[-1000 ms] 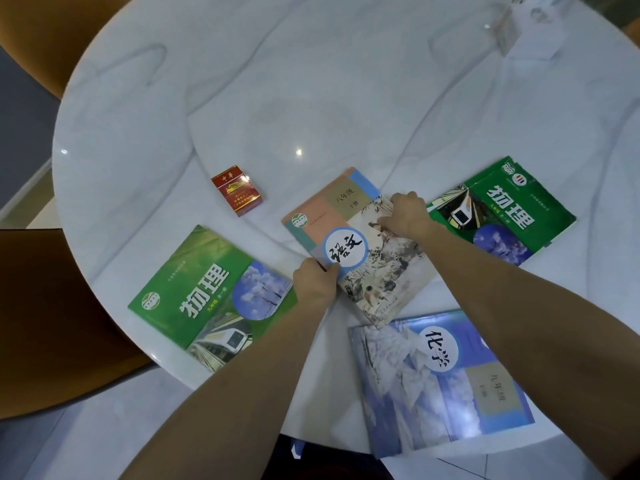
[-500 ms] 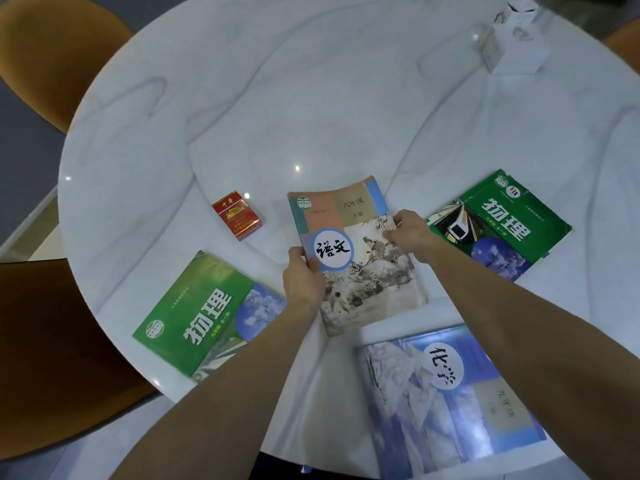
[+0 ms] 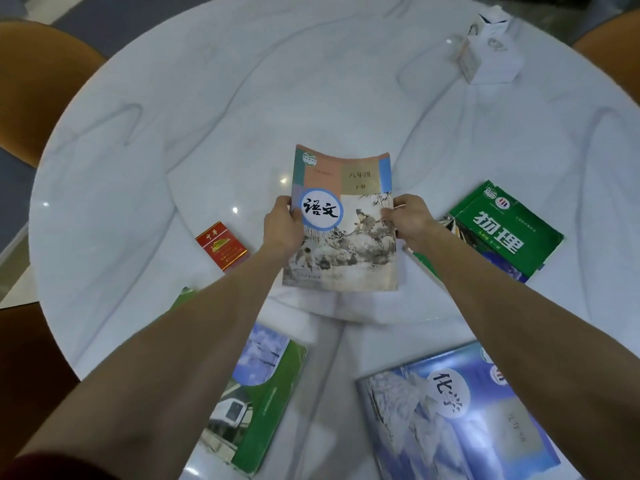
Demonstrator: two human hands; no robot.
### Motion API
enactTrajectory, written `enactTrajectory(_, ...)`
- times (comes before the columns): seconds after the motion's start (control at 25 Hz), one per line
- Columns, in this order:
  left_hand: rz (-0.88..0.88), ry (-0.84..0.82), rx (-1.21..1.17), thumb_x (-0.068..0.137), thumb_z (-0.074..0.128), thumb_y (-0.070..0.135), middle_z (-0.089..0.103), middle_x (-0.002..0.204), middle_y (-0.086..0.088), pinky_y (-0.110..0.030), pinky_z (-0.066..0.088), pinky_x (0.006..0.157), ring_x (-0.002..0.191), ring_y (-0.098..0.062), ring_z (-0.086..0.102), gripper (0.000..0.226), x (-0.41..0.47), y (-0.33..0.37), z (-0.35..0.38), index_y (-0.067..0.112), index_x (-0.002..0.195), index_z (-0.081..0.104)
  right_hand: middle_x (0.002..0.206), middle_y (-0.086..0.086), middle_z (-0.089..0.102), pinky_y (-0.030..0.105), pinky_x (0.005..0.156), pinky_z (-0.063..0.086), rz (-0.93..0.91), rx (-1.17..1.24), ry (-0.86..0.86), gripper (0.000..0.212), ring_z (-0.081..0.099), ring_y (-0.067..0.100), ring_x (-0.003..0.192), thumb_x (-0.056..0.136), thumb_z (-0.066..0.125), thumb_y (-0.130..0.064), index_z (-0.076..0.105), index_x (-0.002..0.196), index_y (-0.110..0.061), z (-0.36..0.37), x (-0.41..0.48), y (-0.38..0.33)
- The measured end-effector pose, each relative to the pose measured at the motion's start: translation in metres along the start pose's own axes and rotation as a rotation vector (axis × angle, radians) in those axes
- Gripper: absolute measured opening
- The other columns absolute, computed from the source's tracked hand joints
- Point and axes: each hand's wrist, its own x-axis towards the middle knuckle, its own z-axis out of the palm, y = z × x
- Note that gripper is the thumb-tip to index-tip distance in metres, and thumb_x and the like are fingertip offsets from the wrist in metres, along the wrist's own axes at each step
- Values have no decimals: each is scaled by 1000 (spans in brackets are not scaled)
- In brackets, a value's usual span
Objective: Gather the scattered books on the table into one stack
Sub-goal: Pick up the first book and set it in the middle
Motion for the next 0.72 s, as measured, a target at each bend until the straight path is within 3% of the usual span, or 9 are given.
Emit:
enactTrajectory(0.2,-3,-45,34,101,35,11,59,123,-23,-42,49,81,107,-40,58,32,38,3,11,0,130,45,81,11,60,35,69,48,7,-27,51,22,58,25,79,89,56,-3,53,72,-15,1,26,-3)
enactTrajectory(0.32,-11,-70,45,101,35,11,59,123,-23,-42,49,83,107,-39,58,33,51,-2,22,-1,130,46,85,12,60,33,69,48,13,-110,91,7,56,24,78,89,57,-4,60,82,-5,2,39,0)
enactTrajectory(0.44,-15,-87,80,101,36,12,60,121,-24,-43,49,86,107,-40,59,34,59,-8,29,0,131,46,68,5,49,27,59,41,29,-212,113,29,45,20,63,88,58,-5,46,63,-13,4,43,6)
enactTrajectory(0.52,-15,-86,130,100,38,11,62,118,-25,-41,49,84,105,-41,60,33,62,-13,32,0,129,48,72,8,48,28,64,37,34,-256,147,33,42,20,71,86,59,-6,40,61,-15,6,45,11)
enactTrajectory(0.6,-12,-74,167,98,40,11,64,113,-26,-39,49,81,102,-40,61,32,63,-16,32,-1,126,51,76,14,52,29,67,40,40,-298,187,24,42,19,76,85,61,-6,49,64,-8,7,46,14)
enactTrajectory(0.64,-11,-67,184,98,42,11,65,111,-26,-38,49,81,100,-40,62,31,64,-16,32,-2,124,53,80,20,56,30,69,45,44,-321,203,15,42,19,77,83,63,-5,57,72,3,7,46,14)
enactTrajectory(0.72,-14,-56,235,96,45,10,67,107,-24,-37,50,79,95,-37,63,29,65,-18,31,-3,119,57,88,23,62,30,71,48,52,-364,225,23,46,20,76,81,62,-1,65,99,14,7,47,13)
